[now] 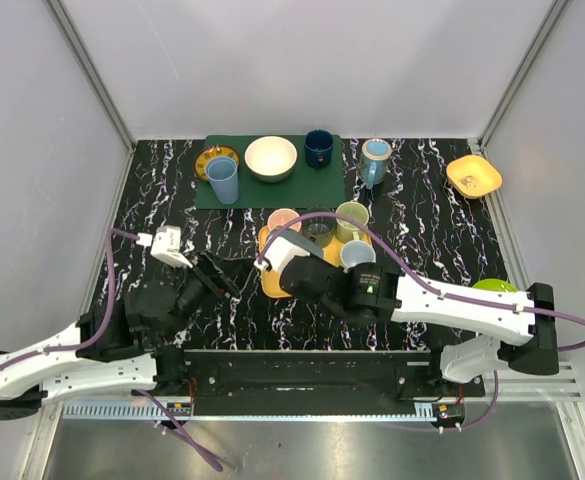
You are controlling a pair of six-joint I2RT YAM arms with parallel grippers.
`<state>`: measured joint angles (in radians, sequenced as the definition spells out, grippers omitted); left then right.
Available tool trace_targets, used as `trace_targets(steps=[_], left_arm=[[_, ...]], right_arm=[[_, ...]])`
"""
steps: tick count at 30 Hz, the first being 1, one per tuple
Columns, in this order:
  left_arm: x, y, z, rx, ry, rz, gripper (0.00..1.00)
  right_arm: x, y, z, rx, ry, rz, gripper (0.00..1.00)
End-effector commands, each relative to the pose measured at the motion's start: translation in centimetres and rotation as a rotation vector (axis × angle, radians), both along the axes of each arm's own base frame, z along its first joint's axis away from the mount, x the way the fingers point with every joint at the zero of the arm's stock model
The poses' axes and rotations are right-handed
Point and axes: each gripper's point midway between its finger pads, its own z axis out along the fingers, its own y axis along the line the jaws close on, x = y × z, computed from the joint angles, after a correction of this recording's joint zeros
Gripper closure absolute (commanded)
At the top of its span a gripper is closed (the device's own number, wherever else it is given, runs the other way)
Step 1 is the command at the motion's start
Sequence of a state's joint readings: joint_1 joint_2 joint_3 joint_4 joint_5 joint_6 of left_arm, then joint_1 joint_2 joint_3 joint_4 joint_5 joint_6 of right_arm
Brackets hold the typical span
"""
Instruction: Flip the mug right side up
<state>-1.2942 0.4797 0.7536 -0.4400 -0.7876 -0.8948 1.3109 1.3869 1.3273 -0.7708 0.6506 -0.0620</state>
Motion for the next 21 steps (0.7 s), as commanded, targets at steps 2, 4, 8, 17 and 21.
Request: trace_targets(steps=[2, 4, 8, 17, 21], left_arm=[[-1.8, 0.0, -0.7, 0.209, 0.011, -0.145, 0.23], [-2.2, 0.3, -0.5, 0.133, 0.024, -0.145, 0.16], [-3.0, -1.1, -0.2, -0.077, 0.070, -0.181, 0.16], [-3.6, -5.0, 0.3, -0.303, 0.289, -0.221, 0.20], [-3.2, -5.0, 0.8, -0.439, 0.297, -0.199, 0.23]], right_arm=[[-0.7, -0.8, 5.2, 0.016, -0.137, 0.081, 1.00], [-1.3, -0.9, 5.2, 0.018, -0.164, 0.115, 1.00], [-1.8, -1.5, 4.8, 0.008, -0.244, 0.135, 1.00], [-1.6, -1.2, 7.1, -0.008, -0.441, 0.207, 1.00], [-1.4, -1.2, 8.0, -0.058, -0.588, 0.183, 1.00]])
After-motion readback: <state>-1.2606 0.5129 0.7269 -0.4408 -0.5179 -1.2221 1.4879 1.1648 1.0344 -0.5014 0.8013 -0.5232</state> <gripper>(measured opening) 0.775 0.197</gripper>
